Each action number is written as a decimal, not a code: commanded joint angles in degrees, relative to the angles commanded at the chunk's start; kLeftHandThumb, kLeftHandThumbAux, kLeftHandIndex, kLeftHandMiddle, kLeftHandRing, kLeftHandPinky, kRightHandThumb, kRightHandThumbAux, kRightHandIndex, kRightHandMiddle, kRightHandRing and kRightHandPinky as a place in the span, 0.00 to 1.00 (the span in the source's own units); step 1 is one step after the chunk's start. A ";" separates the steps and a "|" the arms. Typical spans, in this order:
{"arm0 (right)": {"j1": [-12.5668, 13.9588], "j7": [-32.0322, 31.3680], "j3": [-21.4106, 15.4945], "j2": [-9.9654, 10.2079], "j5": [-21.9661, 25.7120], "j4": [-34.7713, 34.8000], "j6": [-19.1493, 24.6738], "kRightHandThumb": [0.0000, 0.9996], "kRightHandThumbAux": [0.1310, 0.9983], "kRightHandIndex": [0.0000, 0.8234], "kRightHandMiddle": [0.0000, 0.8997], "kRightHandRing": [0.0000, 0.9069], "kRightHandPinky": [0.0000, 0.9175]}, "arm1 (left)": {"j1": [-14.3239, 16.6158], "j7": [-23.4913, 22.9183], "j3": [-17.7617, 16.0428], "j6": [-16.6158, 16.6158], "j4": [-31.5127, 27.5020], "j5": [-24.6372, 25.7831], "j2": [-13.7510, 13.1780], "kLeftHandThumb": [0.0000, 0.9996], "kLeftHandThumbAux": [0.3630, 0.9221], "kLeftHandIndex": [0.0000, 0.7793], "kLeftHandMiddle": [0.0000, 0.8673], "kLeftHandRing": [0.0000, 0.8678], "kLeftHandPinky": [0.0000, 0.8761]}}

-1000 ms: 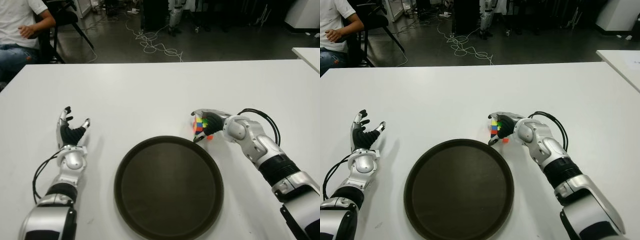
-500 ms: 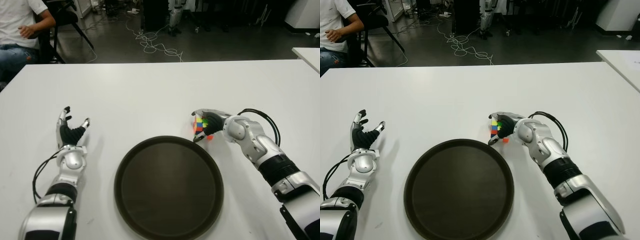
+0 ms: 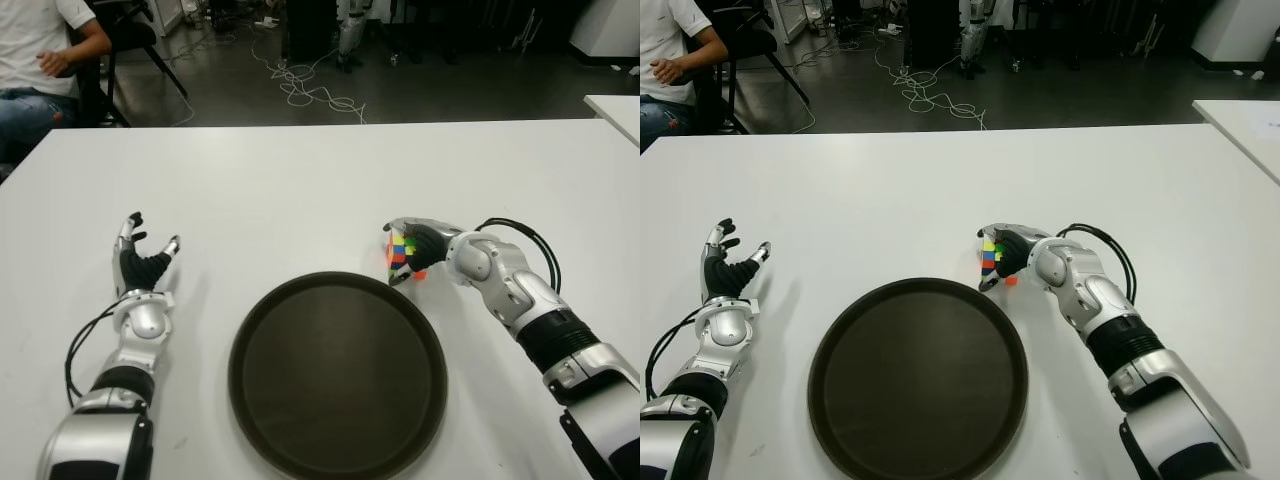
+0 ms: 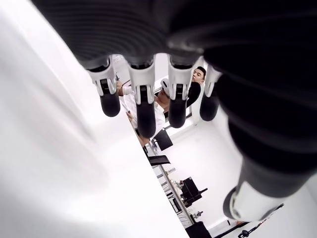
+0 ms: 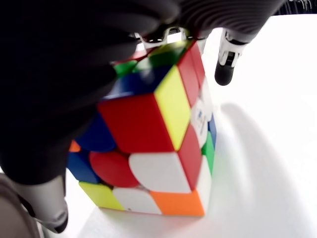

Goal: Pick up the Rubik's Cube and put it in the plate

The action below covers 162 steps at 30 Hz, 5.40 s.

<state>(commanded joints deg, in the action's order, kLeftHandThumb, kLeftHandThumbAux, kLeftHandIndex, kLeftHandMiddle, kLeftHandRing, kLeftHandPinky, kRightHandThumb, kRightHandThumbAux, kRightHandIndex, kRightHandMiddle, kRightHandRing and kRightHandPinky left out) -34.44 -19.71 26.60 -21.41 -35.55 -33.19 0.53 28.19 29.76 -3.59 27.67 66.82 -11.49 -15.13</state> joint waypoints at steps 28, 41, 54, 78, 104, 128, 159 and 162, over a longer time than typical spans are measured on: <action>2.30 20.81 -5.79 3.79 2.66 -5.44 -4.23 0.69 0.69 0.52 0.65 0.66 0.63 | 0.05 -0.04 0.15 -0.80 0.12 -0.16 -0.08 0.02 0.62 0.13 0.15 0.16 0.15; 2.28 21.17 -6.43 4.60 3.92 -5.84 -3.77 0.69 0.69 0.52 0.75 0.74 0.71 | -0.11 0.17 0.18 0.08 0.07 -0.27 -0.19 0.02 0.64 0.15 0.18 0.20 0.24; 2.48 20.17 -7.06 4.96 4.80 -5.43 -3.18 0.70 0.69 0.52 0.76 0.75 0.73 | -0.03 -0.13 -0.08 0.24 0.27 0.06 -0.24 0.05 0.61 0.15 0.19 0.20 0.21; 2.28 19.48 -7.01 5.02 5.60 -6.37 -3.92 0.70 0.69 0.52 0.77 0.76 0.74 | -0.08 -0.46 0.12 0.48 0.20 -0.03 -0.36 0.04 0.65 0.15 0.18 0.19 0.20; 2.69 22.87 -10.56 6.74 9.16 -6.67 -4.92 0.70 0.69 0.52 0.79 0.79 0.78 | 0.13 -0.22 0.05 -0.13 0.39 0.07 -0.18 0.05 0.63 0.14 0.19 0.21 0.24; 2.78 29.05 -16.96 9.25 14.68 -7.59 -8.98 0.70 0.68 0.53 0.86 0.87 0.86 | 0.14 -0.23 -0.04 -0.46 0.40 0.25 -0.11 0.03 0.64 0.13 0.17 0.17 0.15; 4.48 6.84 -33.47 14.99 48.25 3.76 1.68 0.70 0.68 0.53 0.86 0.87 0.87 | 0.19 0.52 0.53 -0.13 0.20 -0.53 -0.10 0.06 0.68 0.14 0.19 0.19 0.18; 4.35 5.31 -34.50 15.20 50.83 5.32 5.90 0.70 0.68 0.53 0.87 0.87 0.87 | 0.17 0.39 0.41 -0.29 0.12 -0.38 -0.07 0.06 0.68 0.14 0.18 0.19 0.19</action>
<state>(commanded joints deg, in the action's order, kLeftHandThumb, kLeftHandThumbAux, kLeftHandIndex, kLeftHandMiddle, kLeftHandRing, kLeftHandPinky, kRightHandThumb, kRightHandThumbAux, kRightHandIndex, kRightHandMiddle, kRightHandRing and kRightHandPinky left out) -30.09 -14.40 -7.90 -6.21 15.28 -27.87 6.43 28.36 30.15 -3.19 27.38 66.94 -11.87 -15.19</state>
